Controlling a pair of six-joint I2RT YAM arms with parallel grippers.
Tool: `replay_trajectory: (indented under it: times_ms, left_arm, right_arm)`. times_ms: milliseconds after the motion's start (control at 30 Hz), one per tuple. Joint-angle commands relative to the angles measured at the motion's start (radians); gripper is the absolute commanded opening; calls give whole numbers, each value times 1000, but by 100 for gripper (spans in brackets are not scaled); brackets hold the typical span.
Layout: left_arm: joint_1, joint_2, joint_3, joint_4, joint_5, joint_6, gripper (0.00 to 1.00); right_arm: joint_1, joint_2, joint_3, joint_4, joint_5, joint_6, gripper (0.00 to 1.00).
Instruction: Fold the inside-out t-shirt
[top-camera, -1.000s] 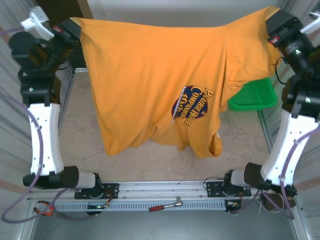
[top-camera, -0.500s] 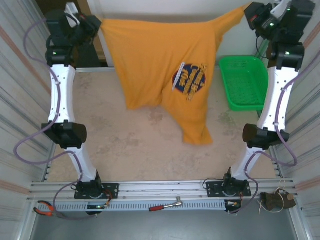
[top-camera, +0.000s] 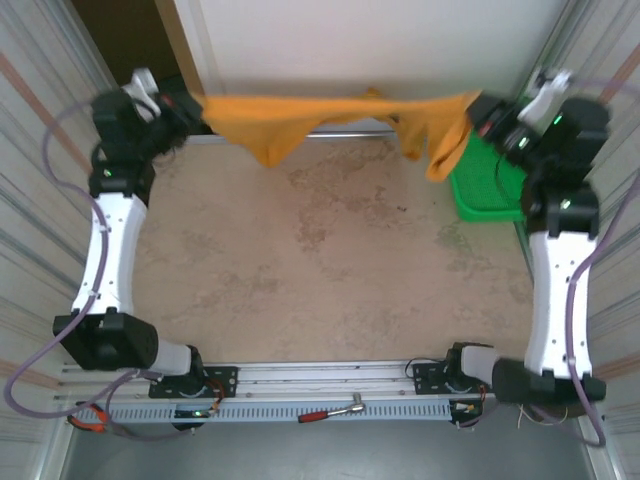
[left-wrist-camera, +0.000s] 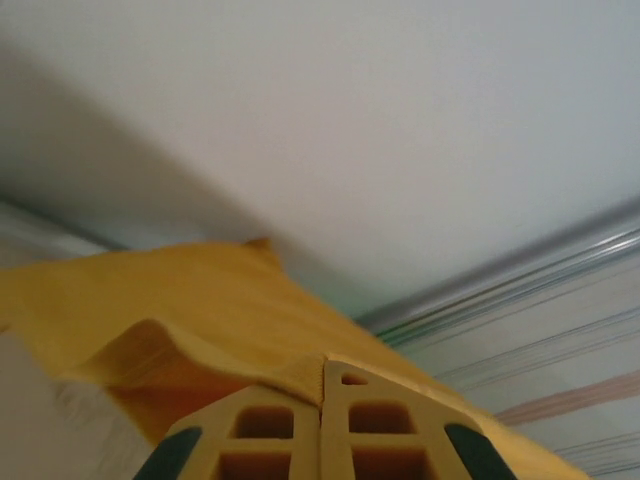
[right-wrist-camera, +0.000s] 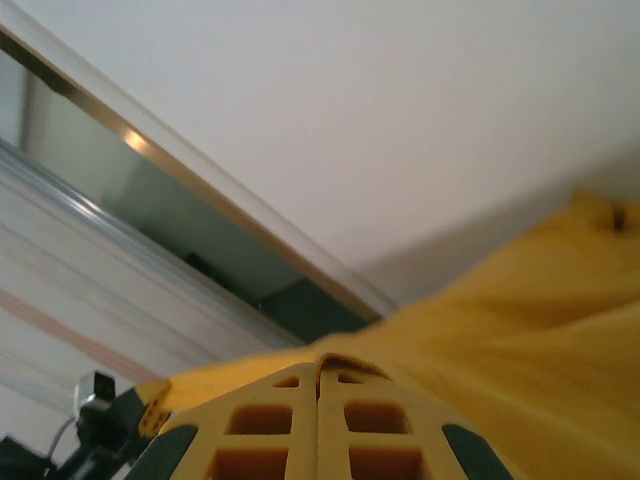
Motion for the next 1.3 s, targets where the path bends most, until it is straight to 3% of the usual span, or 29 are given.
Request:
replay_trajectory:
  times_ms: [0,133,233,367,567,600,633,667,700,767,900,1033,1133,1267]
  left_arm:
    - [18,-108,-288,55,-1,50,0]
    - [9,-199,-547,49,14,84,0]
    - [-17,-241,-660,-4,12,121,0]
    - [-78,-302,-753,-122,-43,181,0]
    - [-121,-416,-901,-194,-121,163,0]
    - [-120,-434,-919,-202,-128,160,0]
    - [-120,-451,-929,-210,-127,160,7]
    - [-120,-462,-930,-222,-126,163,16]
    - [-120,-480,-926,-239,-123,168,30]
    - [-120,-514,-901,-281,-127,183,49]
    - [-118,-578,-794,-364,-179,211,61]
    - [-89,-532,-676,-346,-220,236,67]
    - [-46,-386,-596,-271,-221,262,68]
    - [-26,-72,-423,-185,-258,333,69]
  right_arm:
    - [100,-205,-360,-46,124,-89,0]
    - [262,-436,-732,-159,286,-34,0]
    - [372,-571,-890,-283,424,30,0]
    - [434,-672,-998,-405,483,112,0]
    - [475,-723,-1053,-456,501,169,0]
    - [479,-720,-1050,-463,501,171,0]
    - [480,-715,-1041,-467,500,170,11]
    - [483,-710,-1026,-475,502,169,28]
    - [486,-705,-1002,-488,509,164,42]
    - [487,-698,-939,-521,546,151,56]
    - [487,-640,-774,-544,655,91,60]
    - [479,-486,-670,-442,692,-6,62]
    - [448,-318,-635,-326,639,-81,64]
    - [363,-61,-623,-170,518,-125,64]
